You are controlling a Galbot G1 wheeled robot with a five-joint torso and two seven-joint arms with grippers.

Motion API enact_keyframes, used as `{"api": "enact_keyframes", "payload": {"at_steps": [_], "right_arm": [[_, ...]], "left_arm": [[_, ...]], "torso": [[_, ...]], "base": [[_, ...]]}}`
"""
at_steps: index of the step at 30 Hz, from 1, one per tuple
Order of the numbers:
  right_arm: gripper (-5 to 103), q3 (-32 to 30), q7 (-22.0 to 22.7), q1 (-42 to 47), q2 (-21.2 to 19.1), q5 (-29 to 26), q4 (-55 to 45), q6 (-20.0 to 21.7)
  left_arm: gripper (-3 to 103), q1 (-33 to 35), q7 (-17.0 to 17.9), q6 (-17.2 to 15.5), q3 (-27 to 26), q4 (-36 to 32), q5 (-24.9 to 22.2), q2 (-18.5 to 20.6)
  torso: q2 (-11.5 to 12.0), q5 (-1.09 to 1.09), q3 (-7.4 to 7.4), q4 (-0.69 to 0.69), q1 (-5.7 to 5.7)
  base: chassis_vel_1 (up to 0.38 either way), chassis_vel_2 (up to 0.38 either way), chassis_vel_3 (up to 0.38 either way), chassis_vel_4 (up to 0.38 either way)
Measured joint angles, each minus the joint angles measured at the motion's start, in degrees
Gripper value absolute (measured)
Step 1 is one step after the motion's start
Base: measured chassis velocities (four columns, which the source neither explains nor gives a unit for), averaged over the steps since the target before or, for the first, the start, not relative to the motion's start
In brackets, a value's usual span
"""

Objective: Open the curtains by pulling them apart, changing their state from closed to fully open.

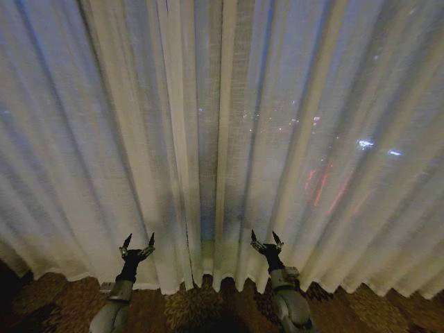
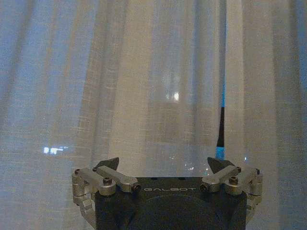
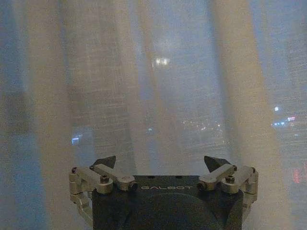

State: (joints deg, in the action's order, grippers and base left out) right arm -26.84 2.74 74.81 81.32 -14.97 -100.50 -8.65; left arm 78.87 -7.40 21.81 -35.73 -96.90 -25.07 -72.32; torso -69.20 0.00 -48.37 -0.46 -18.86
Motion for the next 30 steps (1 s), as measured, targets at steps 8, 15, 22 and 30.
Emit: {"api": "enact_keyframes", "payload": {"at_steps": [8,15,22,30], "right_arm": [[100,2.93,3.41,-3.84,-0.72,5.61,2.12,3.43],[100,7.12,7.38,-12.95,0.21,6.66,8.94,4.82],[100,8.56,8.88,-19.78,0.79,4.86,16.77,4.69],[100,7.48,9.5,-24.67,1.93,4.73,23.21,3.75]], "left_arm": [[100,-0.03,0.0,0.0,0.01,0.0,0.0,0.0],[100,0.01,0.0,0.0,0.0,0.0,0.0,0.0],[100,-0.02,0.0,0.0,0.0,0.0,0.0,0.0],[100,-0.01,0.0,0.0,0.0,0.0,0.0,0.0]], "torso": [[0.05,-0.01,-0.04,-0.01,-0.11],[-0.02,0.0,0.01,0.02,0.04],[0.02,-0.01,-0.02,0.0,-0.05],[0.02,0.0,-0.01,0.0,-0.02]], "base": [[-0.106,0.097,0.109,-0.104],[-0.01,0.006,0.001,-0.011],[0.0,0.0,0.0,0.0],[0.0,0.0,0.0,0.0]]}}
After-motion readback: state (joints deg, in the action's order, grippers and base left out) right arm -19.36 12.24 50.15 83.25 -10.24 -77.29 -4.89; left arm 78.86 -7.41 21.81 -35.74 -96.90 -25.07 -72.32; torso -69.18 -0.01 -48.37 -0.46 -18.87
